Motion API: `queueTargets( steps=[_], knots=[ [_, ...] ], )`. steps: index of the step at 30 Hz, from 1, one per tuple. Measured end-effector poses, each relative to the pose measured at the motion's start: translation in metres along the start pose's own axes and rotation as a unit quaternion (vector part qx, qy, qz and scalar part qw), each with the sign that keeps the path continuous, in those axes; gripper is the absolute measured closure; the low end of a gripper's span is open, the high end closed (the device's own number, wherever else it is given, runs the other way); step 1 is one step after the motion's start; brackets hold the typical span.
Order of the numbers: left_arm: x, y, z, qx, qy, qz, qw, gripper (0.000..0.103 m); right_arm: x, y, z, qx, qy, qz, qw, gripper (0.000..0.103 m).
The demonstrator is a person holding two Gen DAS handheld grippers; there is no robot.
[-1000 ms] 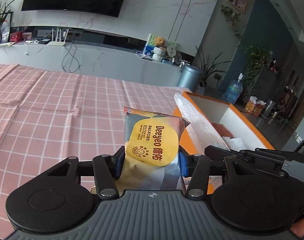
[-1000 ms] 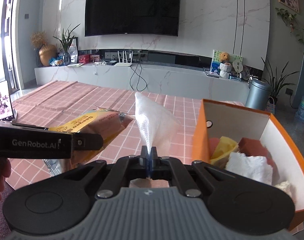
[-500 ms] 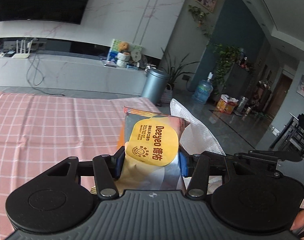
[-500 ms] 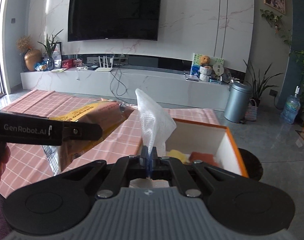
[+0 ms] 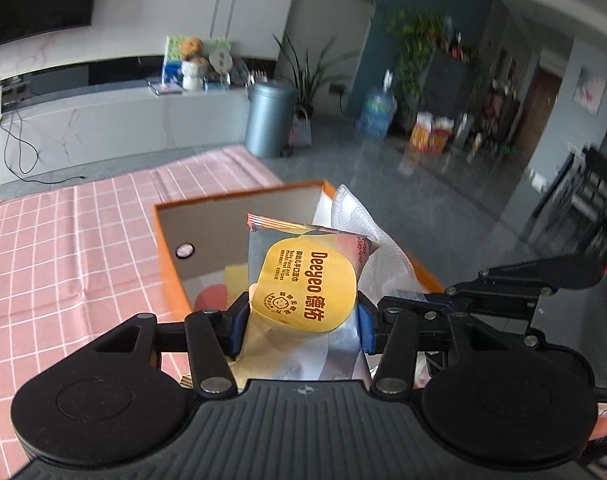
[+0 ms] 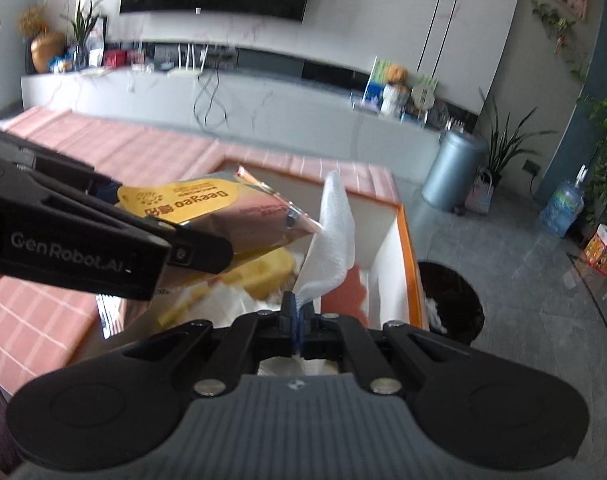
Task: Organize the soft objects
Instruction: 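Carry the foil bag and bubble-wrap pouch over the box with both tools, then open both tools to drop the foil bag and pouch into the box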
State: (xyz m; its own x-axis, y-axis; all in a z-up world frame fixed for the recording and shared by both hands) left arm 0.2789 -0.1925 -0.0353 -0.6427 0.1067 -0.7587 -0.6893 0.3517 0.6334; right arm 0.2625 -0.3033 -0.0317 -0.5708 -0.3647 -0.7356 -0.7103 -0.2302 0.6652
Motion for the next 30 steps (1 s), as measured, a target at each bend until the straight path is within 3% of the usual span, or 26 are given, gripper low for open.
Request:
queueTargets(
  steps=[14,22,24,27,30],
  knots=[
    [0.019,-0.049,-0.012,-0.022,-0.07,0.061,0.9954,0.044,0.023,-0.059,-0.008,-0.016,0.031,0.082,0.996,0.103],
    [0.027,-0.06,-0.012,-0.02,-0.082,0.082,0.993,0.044,0.026,-0.065,-0.012,-0.012,0.051,0.092,0.994,0.1],
    [0.027,-0.061,-0.012,-0.019,-0.085,0.085,0.9926,0.043,0.023,-0.062,-0.013,-0.01,0.063,0.09,0.994,0.096],
    [0.025,-0.061,-0.011,-0.02,-0.082,0.079,0.9933,0.04,0.023,-0.054,-0.009,-0.005,0.078,0.085,0.993,0.079],
    [0.021,-0.056,-0.009,-0.021,-0.071,0.07,0.9948,0.028,0.019,-0.045,-0.007,0.002,0.087,0.077,0.993,0.07]
  ],
)
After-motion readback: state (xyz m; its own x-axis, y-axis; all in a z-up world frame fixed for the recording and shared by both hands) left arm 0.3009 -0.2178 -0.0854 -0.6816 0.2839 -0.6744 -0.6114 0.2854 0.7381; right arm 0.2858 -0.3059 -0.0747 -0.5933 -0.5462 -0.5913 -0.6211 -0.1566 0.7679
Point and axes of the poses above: each gripper's, at about its wrist camera, not at the fingertips, and y roughly against the way its jaws point, z to its left, x to its underside, the point moved 9 cm from there along -y, roughly the way its jaws point, and after that the axes turned 4 degrees about -x, right-handed, at the moved point
